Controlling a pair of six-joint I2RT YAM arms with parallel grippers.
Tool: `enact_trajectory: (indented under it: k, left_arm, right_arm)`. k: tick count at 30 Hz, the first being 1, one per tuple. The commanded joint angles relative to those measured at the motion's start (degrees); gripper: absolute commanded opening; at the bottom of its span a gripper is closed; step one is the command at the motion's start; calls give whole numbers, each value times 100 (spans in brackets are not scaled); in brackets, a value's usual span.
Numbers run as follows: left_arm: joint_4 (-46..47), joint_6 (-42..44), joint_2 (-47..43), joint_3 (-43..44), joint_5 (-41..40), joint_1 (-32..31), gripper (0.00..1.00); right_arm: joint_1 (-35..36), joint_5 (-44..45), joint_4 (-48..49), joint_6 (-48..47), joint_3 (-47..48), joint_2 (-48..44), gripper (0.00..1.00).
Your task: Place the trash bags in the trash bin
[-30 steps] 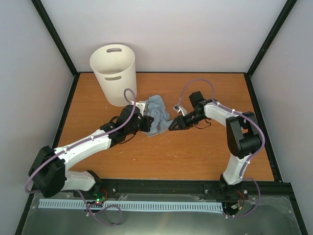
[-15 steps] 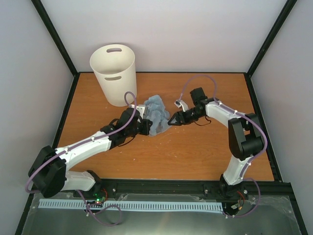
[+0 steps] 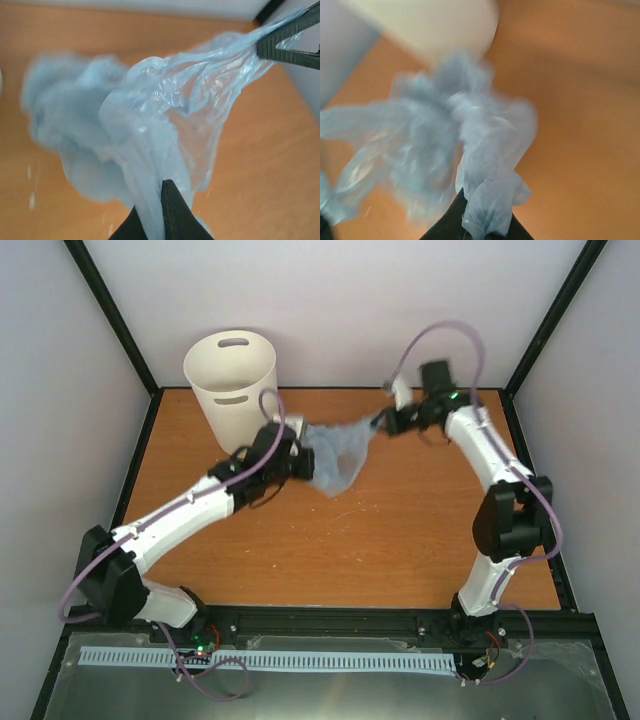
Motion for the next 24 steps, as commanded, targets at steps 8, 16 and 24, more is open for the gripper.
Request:
enact_trajectory:
  k: [8,16,24]
  left_arm:
    - [-712,1230,-168,4066,-804,-635,1]
    - [300,-208,542,-217,-551,-747,1]
    - [927,-69,-248,-1189,-793,-1077,1]
  right_arm:
    - [-956,542,458,-991,1999,-2981,3]
    - [-1049,1541,713,-2618,-3259,-3698,3]
    - [-1088,1031,818,-3267,-4683,-5239,3]
